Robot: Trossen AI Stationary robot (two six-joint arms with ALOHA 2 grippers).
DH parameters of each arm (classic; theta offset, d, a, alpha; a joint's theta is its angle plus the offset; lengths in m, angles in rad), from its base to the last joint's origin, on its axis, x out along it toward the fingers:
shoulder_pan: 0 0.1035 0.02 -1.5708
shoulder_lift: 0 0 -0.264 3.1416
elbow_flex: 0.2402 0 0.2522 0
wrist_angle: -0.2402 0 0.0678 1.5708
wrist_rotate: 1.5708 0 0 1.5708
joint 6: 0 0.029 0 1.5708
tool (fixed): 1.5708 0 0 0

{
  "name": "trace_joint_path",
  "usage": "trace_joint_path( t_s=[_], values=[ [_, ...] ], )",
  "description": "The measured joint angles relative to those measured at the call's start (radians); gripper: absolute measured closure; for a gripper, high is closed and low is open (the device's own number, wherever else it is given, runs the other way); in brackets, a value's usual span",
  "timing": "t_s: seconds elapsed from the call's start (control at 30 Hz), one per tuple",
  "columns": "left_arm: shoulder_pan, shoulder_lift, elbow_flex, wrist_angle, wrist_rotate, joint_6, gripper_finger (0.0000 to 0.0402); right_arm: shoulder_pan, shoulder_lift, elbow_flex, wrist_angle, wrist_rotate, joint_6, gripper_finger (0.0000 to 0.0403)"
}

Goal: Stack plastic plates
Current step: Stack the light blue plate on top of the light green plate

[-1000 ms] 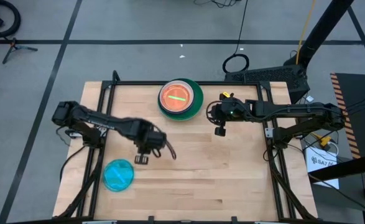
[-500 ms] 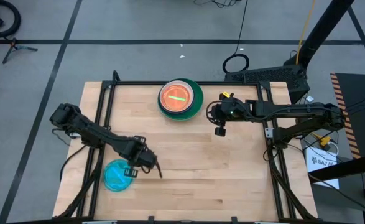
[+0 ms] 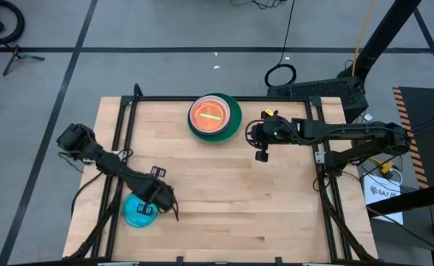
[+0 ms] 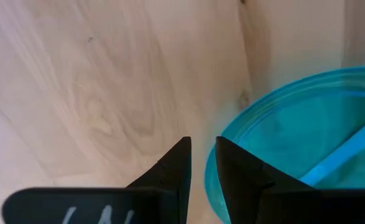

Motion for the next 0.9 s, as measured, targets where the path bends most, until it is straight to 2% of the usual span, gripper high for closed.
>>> trace_joint_path(
  t_s=[0.17, 0.33, 0.5, 0.77, 0.9],
  values=[
    [-0.053, -0.032, -0.038, 0.007, -0.019, 0.034, 0.0321, 0.000, 0.000, 0.000, 0.000, 0.000, 0.003, 0.0303],
    [-0.076, -0.184, -0.111, 0.063, -0.019, -0.015, 0.0321, 0.000, 0.000, 0.000, 0.015, -0.006, 0.007, 0.0303],
    [-0.066, -0.305, -0.118, 0.062, -0.050, -0.089, 0.0321, 0.000, 0.000, 0.000, 0.062, -0.067, 0.003, 0.0303],
    [-0.084, -0.316, -0.147, 0.087, -0.056, -0.124, 0.0319, 0.002, 0.000, 0.000, 0.082, -0.080, 0.003, 0.0303],
    [-0.084, -0.316, -0.184, 0.122, -0.020, -0.149, 0.0318, 0.002, 0.000, 0.000, 0.082, -0.080, 0.003, 0.0303]
  ],
)
